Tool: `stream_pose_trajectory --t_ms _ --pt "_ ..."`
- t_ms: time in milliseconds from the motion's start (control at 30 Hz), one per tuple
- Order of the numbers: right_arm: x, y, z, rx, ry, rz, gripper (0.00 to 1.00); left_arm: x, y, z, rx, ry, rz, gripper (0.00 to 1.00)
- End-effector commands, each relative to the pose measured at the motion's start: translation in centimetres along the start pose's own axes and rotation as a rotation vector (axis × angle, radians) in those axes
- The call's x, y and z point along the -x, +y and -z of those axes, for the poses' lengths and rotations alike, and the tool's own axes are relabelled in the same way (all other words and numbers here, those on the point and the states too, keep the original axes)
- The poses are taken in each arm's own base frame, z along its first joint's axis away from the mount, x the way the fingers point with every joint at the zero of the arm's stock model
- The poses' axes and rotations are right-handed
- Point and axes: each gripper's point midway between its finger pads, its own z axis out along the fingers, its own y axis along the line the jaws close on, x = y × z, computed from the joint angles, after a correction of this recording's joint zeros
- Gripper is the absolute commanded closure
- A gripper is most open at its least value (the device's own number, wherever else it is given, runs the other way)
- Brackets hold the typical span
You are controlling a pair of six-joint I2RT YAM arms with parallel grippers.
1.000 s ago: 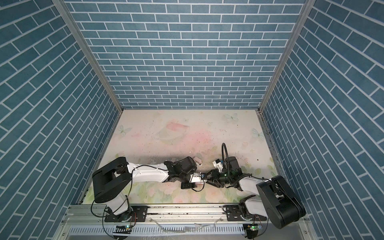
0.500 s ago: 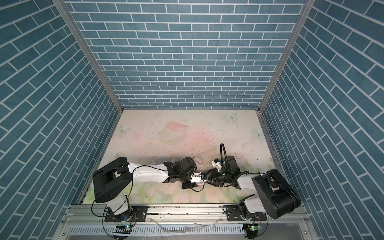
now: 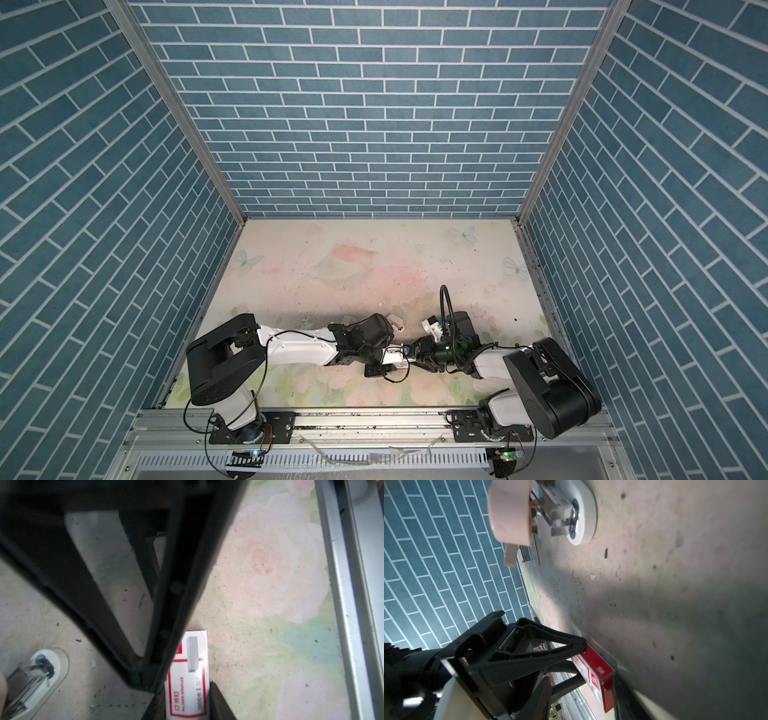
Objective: Load the staples into the stapler
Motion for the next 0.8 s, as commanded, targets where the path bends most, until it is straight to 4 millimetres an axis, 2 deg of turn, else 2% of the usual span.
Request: stream_pose_trajectory --t_ms 0,767 --pt "-0.20 0.13 0.12 -0.002 -0.007 0.005 0.52 -3.30 -0.70 -1.06 -0.019 0.103 0.017 0.67" --pt "-0.75 -0.55 -0.34 -0.016 0.028 -0.002 0.52 -3.57 -0.75 -1.23 -0.038 0.130 0.027 0.63"
